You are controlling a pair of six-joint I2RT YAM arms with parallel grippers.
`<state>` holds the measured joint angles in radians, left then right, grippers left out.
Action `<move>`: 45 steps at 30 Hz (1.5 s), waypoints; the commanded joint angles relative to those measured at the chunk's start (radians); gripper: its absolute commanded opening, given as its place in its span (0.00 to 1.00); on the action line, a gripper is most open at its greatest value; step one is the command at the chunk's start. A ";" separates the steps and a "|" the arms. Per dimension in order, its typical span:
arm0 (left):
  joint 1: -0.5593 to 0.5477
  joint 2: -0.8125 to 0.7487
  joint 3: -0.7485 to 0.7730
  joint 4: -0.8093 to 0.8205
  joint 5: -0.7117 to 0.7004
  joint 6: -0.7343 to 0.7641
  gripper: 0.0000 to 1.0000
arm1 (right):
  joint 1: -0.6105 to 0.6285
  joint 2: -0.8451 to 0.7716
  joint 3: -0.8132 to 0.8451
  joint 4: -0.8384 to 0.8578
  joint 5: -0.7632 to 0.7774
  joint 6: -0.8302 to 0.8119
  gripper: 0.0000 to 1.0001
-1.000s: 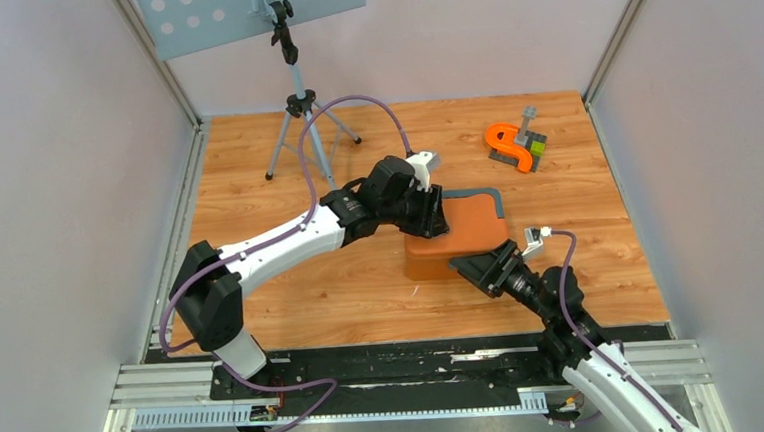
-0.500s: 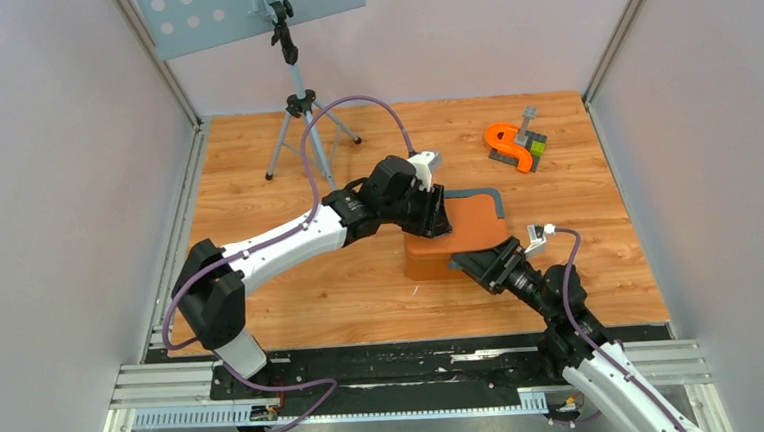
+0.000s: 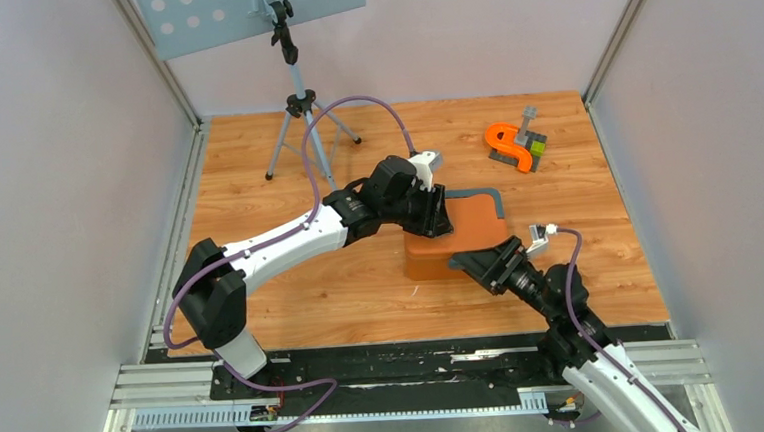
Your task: Organize the medicine kit
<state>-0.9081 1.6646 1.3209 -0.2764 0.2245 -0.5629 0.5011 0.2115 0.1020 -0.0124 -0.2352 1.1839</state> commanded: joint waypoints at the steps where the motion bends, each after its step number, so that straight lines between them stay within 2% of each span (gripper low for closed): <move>1: -0.006 0.076 -0.067 -0.192 -0.019 0.005 0.52 | 0.008 0.016 0.078 0.085 0.005 0.023 0.82; 9: -0.006 0.071 -0.075 -0.189 -0.020 0.003 0.52 | 0.010 0.051 0.123 0.061 0.025 0.019 0.81; 17: -0.006 0.070 -0.073 -0.185 -0.018 0.005 0.52 | 0.010 -0.043 0.169 -0.103 0.041 0.022 0.79; 21: -0.006 0.071 -0.072 -0.184 -0.016 0.006 0.52 | 0.010 -0.054 0.182 -0.134 0.029 0.019 0.79; 40: -0.006 0.069 -0.075 -0.180 -0.015 0.006 0.52 | 0.010 -0.044 0.202 -0.168 0.011 0.004 0.77; 45: -0.006 0.067 -0.081 -0.177 -0.013 0.004 0.52 | 0.010 -0.015 0.182 -0.080 -0.027 0.009 0.77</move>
<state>-0.9081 1.6646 1.3144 -0.2623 0.2279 -0.5636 0.5037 0.1799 0.2687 -0.2016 -0.2161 1.1847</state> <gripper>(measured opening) 0.515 0.770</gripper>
